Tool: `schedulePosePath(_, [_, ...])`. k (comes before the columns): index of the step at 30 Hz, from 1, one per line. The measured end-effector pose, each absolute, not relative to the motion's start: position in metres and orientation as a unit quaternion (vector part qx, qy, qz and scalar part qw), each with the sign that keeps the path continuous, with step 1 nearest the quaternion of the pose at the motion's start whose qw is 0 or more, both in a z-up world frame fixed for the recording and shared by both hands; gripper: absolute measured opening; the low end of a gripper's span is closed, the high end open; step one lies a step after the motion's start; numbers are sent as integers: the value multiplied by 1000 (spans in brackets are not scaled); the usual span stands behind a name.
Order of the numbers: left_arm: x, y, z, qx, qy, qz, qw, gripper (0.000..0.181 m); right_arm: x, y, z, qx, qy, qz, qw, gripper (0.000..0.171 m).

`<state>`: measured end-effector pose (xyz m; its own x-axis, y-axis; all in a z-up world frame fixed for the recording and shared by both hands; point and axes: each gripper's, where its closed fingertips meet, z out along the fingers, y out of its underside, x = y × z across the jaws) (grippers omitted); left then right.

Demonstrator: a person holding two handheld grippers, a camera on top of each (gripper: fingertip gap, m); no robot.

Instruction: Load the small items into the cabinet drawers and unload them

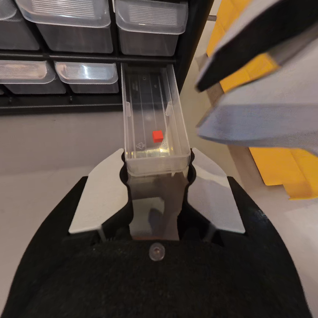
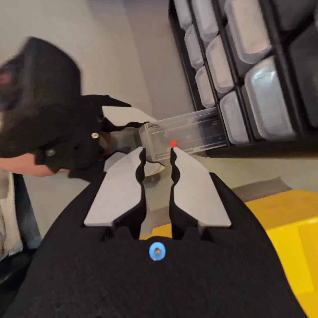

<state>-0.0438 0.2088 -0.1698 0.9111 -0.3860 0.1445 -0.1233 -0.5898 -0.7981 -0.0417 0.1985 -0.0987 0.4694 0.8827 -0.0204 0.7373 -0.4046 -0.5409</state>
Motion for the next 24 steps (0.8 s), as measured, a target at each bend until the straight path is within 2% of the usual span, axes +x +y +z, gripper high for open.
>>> schedulePosePath(5, [-46,207,-165,-870,153,-139,447,67,-49,211,-136,-825,-541,98,128,21])
schedulePosePath(15, [-47,204,-162,-864,155,-137,459,67,-42,218,-169,-817,-577,4,7,22])
schedulePosePath(18, [-47,204,-162,-865,155,-136,458,67,-43,218,-170,-812,-583,-3,-11,10])
schedulePosePath(24, [-49,203,-162,-864,152,-145,457,67,-44,216,-154,-806,-591,14,24,10])
